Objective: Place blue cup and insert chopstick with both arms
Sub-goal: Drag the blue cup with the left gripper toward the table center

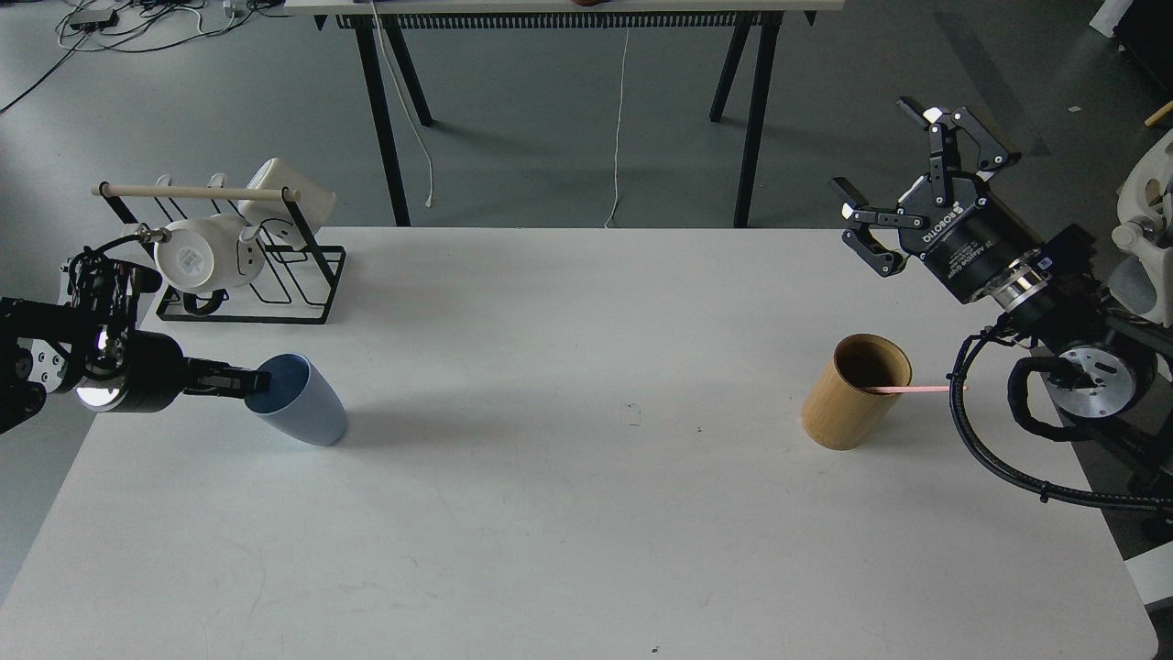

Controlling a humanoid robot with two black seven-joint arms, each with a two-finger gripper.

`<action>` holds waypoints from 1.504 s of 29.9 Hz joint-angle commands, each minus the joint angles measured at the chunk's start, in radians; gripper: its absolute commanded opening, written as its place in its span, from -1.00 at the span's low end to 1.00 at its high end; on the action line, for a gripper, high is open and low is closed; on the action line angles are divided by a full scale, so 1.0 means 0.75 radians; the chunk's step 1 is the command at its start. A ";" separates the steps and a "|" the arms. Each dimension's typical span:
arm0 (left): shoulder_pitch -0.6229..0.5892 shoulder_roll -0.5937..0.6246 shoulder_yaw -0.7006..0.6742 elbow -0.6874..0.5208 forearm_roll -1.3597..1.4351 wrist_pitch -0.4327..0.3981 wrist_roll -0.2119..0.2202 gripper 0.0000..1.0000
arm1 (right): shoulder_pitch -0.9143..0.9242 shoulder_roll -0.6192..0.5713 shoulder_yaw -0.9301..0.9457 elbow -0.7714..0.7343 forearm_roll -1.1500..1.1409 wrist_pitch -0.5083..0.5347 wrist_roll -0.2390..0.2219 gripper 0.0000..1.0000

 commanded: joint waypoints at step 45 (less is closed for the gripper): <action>-0.353 -1.086 0.211 0.532 0.100 -0.079 0.000 -0.76 | -0.058 0.004 0.215 -0.183 0.020 0.000 0.000 0.88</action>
